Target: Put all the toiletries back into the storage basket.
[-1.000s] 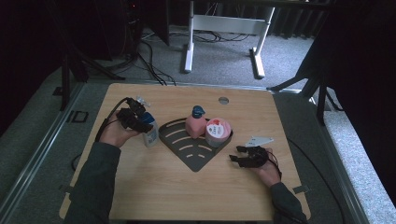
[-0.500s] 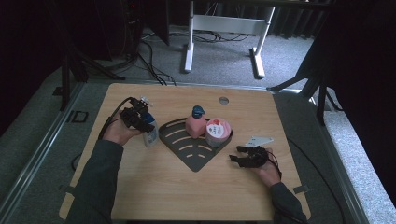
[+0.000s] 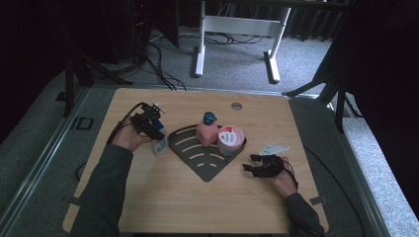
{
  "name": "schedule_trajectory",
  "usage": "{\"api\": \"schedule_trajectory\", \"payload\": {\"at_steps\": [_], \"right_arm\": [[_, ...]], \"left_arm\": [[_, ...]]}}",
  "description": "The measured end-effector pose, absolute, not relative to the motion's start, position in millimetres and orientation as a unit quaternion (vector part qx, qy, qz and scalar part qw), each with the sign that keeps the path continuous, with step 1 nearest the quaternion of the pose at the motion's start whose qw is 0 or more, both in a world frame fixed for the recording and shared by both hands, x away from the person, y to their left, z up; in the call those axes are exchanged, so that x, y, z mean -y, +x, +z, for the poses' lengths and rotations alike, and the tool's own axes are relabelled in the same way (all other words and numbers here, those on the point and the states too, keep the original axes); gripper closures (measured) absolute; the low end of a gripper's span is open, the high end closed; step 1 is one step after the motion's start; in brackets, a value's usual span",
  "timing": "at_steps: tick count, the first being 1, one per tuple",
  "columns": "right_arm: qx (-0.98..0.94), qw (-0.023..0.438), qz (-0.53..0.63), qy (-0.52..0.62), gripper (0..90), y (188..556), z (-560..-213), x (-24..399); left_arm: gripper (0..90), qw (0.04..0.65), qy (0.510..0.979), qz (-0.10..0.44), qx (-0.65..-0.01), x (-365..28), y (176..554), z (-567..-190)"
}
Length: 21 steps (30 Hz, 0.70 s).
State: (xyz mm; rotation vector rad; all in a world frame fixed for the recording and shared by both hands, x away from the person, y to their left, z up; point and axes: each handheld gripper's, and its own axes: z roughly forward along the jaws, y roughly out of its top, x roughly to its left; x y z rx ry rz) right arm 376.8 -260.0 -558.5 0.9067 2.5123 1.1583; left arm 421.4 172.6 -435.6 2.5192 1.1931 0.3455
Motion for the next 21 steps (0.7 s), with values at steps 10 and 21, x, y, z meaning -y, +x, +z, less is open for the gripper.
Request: {"api": "schedule_trajectory", "payload": {"at_steps": [10,21], "right_arm": [[-0.857,0.115,0.395,0.309,42.5,376.8,-558.6,260.0],[-0.857,0.115,0.395,0.309,42.5,376.8,-558.6,259.9]], "left_arm": [[44.8,0.141,0.894,0.110,-0.411,-168.2,426.2,-440.4],[44.4,0.123,0.899,0.103,-0.408,-165.4,430.7,-441.3]]}}
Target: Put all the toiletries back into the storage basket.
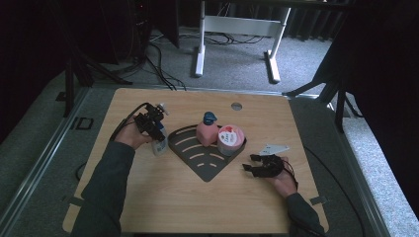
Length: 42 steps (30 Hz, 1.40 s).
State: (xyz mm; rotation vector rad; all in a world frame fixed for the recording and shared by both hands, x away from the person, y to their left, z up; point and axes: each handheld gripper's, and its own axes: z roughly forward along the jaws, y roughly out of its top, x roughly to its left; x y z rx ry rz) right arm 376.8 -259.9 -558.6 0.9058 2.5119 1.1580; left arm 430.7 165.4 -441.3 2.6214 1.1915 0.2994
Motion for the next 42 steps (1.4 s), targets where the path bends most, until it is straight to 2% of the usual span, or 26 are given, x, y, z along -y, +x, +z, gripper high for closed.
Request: {"api": "schedule_trajectory", "payload": {"at_steps": [21,29,35,38,42], "right_arm": [[-0.857,0.115,0.395,0.309,42.5,376.8,-558.5,260.0],[-0.857,0.115,0.395,0.309,42.5,376.8,-558.6,260.0],[-0.857,0.115,0.395,0.309,42.5,376.7,-558.6,259.9],[-0.857,0.115,0.395,0.309,42.5,376.7,-558.6,259.9],[-0.857,0.115,0.395,0.309,42.5,376.7,-558.5,259.9]], "left_arm": [[42.9,0.108,0.904,0.091,-0.404,-166.0,434.5,-440.7],[50.0,0.113,0.908,0.080,-0.394,-165.0,433.1,-440.5],[48.0,0.115,0.907,0.084,-0.395,-165.4,433.5,-440.6],[52.6,0.122,0.910,0.074,-0.389,-166.0,432.6,-440.5],[54.1,0.122,0.910,0.076,-0.390,-164.2,431.7,-440.6]]}}
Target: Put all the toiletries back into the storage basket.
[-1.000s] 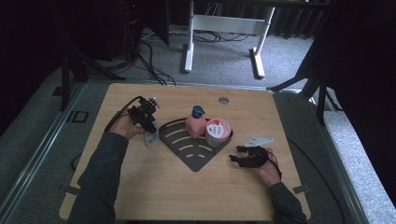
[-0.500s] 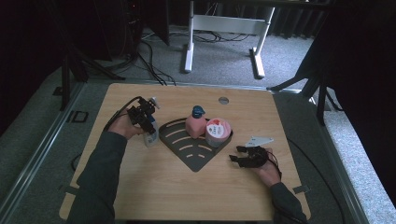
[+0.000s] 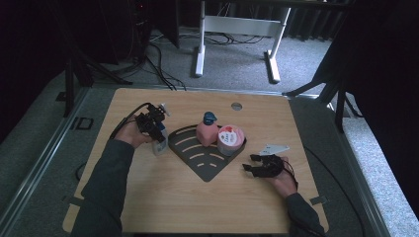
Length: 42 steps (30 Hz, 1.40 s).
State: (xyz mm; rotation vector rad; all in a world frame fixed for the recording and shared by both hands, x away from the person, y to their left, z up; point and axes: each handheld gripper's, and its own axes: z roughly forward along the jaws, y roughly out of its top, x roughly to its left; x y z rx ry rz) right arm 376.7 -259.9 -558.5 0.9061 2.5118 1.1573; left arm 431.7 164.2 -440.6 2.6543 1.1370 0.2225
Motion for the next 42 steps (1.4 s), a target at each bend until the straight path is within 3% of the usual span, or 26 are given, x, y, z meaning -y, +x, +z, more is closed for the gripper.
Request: {"api": "schedule_trajectory", "payload": {"at_steps": [42], "right_arm": [[-0.857,0.116,0.395,0.309,42.5,377,-559,260]], "left_arm": [[55.6,0.154,0.919,0.070,-0.357,-160,399,-431]]}}
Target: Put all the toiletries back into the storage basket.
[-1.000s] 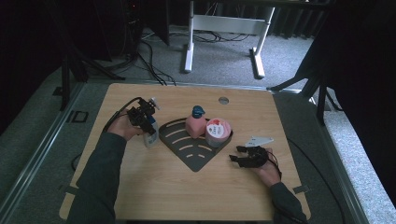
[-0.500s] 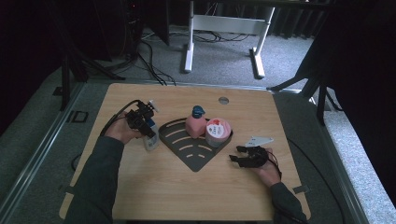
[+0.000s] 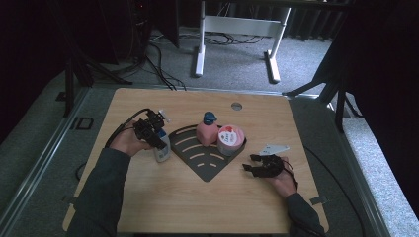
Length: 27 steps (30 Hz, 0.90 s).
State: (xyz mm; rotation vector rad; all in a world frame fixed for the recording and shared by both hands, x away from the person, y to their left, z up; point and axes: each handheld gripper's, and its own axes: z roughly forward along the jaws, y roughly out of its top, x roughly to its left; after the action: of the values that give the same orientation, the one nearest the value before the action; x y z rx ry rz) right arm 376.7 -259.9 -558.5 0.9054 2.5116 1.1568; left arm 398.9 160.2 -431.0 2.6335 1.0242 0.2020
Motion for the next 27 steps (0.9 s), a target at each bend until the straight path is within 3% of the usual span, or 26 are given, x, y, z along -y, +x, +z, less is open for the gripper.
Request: {"api": "schedule_trajectory", "payload": {"at_steps": [27], "right_arm": [[-0.857,0.115,0.396,0.309,42.5,377,-559,260]], "left_arm": [[55.6,0.182,0.938,0.064,-0.289,-128,379,-410]]}}
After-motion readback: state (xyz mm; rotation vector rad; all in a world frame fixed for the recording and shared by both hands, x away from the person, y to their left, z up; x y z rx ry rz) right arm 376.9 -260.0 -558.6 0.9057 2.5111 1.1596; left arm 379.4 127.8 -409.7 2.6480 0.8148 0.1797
